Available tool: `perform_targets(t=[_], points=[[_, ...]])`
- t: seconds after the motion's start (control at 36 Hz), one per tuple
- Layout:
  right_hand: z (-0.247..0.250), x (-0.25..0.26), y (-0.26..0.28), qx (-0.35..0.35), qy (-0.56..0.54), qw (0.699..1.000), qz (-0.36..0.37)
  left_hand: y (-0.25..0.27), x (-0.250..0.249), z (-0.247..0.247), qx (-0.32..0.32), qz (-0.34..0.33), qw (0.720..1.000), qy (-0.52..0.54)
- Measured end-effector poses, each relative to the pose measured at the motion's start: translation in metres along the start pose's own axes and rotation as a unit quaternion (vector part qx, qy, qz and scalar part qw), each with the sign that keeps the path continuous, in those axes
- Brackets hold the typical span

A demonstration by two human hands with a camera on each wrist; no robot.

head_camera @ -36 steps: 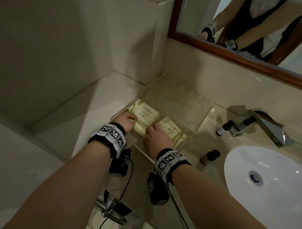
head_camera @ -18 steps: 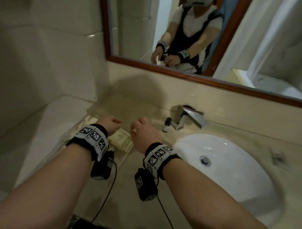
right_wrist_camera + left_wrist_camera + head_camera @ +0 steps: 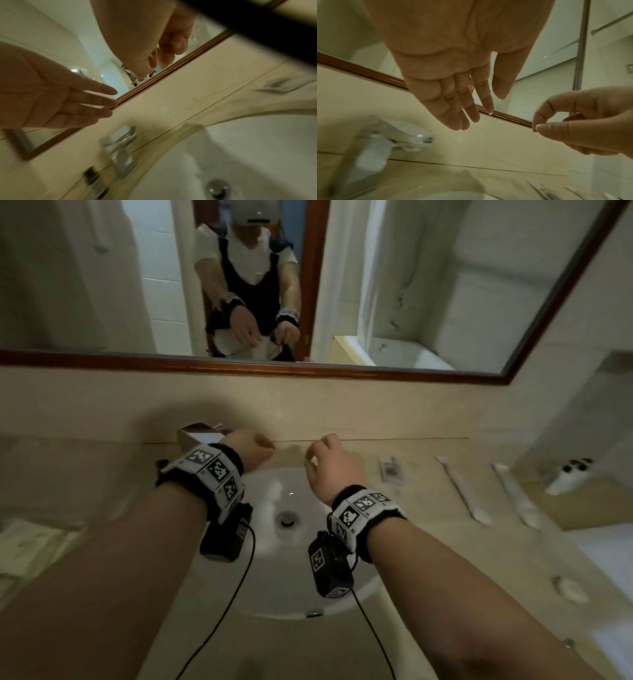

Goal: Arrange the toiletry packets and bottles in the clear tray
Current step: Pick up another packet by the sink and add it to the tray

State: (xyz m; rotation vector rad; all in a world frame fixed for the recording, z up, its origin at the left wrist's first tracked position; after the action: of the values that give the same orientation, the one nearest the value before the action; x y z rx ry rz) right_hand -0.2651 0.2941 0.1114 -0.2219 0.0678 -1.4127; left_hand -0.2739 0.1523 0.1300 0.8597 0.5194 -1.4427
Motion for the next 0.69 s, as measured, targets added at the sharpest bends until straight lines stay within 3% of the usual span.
perform_targets(t=[0.19,0.36,0.53,0.69], points=[[-0.018,-0.146,0.023,0.071,0.029,0.989,-0.129,-0.031,-0.061,-0.098,0.065,-0.027,0.997,0.016],[-0.049,-0.239,0.032,0.157,0.034,0.966,-0.205,-0.059,-0.076,-0.149,0.081,-0.012,0.997,0.016],[-0.068,-0.289,0.019,0.193,-0.005,0.947,-0.257,-0.089,-0.077,-0.167,0.077,0.026,0.997,0.002],[-0.097,-0.297,-0.017,0.223,-0.075,0.928,-0.289,-0.125,-0.075,-0.19,0.101,0.054,0.993,-0.025]])
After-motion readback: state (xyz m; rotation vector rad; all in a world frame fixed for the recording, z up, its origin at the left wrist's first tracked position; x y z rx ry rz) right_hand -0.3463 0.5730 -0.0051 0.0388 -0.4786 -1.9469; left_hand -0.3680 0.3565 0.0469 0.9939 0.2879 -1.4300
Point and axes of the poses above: each hand's wrist, its own y-axis away from the middle knuckle, its own z-axis out of the back of the hand, x = y × z, the point moved 8 cm from there along -y, towards the middle knuckle, and after that the axes turned 14 degrees about y, right-handed, at the moved point
